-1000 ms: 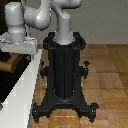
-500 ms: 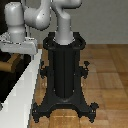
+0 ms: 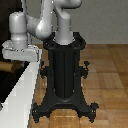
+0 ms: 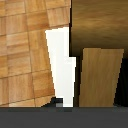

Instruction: Open the door by pressing down and pulling on the handle.

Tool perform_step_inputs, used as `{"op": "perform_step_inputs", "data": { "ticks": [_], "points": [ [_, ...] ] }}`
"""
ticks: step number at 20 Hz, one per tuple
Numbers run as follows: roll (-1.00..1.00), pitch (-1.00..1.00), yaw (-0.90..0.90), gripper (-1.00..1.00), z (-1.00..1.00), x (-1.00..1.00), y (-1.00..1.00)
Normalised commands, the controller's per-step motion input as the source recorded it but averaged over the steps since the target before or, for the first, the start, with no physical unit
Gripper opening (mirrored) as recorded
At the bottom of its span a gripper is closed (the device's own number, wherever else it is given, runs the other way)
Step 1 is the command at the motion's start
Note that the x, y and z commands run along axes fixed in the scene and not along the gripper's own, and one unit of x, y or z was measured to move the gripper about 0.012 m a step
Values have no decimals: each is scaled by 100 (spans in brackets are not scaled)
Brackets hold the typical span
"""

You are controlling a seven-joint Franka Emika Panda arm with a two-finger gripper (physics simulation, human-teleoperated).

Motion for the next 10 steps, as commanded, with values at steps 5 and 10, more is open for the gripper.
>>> {"op": "perform_step_inputs", "data": {
  "ticks": [5, 10],
  "points": [
    [0, -12, 0, -100, -40, 0, 0],
    [0, -12, 0, -100, -60, 0, 0]
  ]
}}
